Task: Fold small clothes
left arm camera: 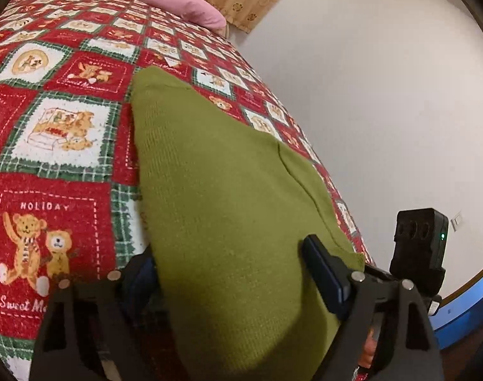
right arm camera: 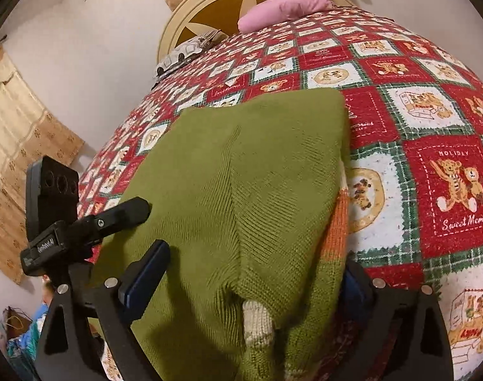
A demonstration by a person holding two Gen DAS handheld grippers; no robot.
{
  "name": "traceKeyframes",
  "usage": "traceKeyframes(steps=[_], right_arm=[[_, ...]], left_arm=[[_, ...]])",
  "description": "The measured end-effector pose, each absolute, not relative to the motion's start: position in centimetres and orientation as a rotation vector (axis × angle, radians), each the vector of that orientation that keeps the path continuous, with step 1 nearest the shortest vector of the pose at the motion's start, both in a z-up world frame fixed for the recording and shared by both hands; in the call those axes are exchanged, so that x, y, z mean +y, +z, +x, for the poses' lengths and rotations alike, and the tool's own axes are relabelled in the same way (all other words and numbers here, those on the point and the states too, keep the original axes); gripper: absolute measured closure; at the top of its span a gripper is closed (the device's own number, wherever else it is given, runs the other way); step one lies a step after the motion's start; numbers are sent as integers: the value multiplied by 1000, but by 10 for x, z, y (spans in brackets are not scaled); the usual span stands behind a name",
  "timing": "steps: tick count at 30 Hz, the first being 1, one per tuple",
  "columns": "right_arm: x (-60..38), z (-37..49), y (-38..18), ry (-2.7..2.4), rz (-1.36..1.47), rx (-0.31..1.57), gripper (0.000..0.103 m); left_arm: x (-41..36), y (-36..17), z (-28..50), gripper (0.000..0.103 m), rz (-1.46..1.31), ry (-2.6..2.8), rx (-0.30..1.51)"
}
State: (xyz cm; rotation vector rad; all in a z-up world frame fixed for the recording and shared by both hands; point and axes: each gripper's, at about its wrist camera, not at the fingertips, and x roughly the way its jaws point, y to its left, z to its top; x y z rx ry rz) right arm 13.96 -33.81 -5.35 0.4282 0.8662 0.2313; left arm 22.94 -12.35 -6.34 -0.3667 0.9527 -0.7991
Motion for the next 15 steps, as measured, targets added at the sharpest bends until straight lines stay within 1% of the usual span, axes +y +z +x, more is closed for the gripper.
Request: traceKeyframes(steps=[1, 2, 3, 4, 6, 10, 11, 13, 15], right_arm=[[-343, 138, -55, 231, 458, 856, 19], [-348, 136, -56, 232, 492, 848, 23], [-356, 135, -59, 238, 548, 837, 33], [-365, 134, -63, 239, 605, 832, 45], [-372, 135, -67, 240, 654, 834, 49], [-356, 139, -60, 187, 544, 854, 49], [-354, 140, -60, 175, 533, 856, 49], [-353, 142, -58, 159, 522, 857, 55], [-347, 144, -54, 136, 498, 861, 59]], left_arm=[[-123, -63, 229, 19, -365, -802, 951], [-122, -63, 227, 20, -365, -806, 949], [-121, -63, 227, 21, -366, -808, 948], [-121, -63, 226, 21, -364, -807, 948], [-120, -63, 223, 21, -346, -796, 942], [-123, -63, 221, 21, -319, -771, 926], [-124, -63, 220, 22, -313, -766, 922], [-124, -62, 219, 28, -300, -754, 912], [-124, -60, 217, 38, -295, -751, 898]])
